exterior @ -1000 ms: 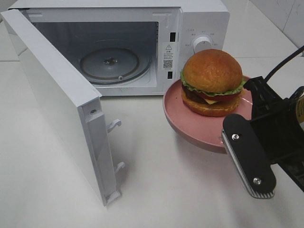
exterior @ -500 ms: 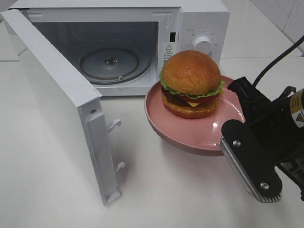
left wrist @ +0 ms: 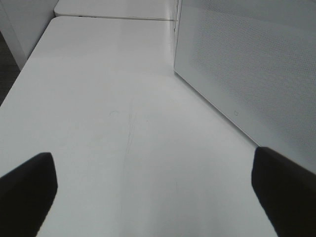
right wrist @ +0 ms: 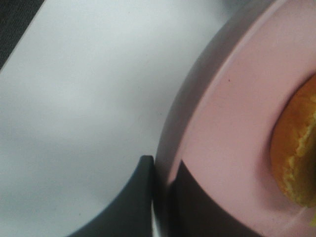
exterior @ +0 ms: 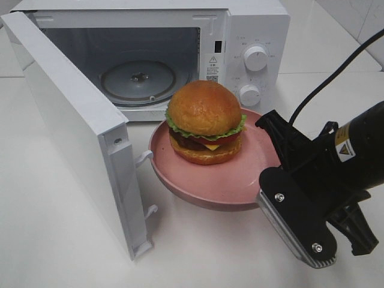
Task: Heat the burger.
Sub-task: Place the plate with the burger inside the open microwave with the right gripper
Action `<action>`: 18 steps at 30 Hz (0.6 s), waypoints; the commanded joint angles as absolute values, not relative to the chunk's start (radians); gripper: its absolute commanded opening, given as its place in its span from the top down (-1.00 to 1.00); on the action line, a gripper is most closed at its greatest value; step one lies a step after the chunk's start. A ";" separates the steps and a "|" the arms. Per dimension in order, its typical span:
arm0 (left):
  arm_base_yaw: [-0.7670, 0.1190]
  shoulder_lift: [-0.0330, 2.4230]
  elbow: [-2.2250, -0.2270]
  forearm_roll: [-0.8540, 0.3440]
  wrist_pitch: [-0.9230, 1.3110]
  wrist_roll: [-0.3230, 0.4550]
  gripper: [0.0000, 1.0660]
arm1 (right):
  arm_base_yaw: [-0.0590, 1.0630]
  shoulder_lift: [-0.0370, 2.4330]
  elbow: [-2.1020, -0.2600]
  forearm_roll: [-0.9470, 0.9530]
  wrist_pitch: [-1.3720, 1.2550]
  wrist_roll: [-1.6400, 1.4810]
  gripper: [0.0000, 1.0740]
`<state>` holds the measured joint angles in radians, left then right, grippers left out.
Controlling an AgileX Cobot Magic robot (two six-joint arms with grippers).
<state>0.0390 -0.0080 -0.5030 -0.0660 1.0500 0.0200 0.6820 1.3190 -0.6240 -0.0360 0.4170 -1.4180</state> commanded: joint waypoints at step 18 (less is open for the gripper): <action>0.033 -0.025 -0.500 -0.071 1.037 0.022 -0.87 | 0.678 1.518 -0.837 -0.008 0.319 -1.448 1.00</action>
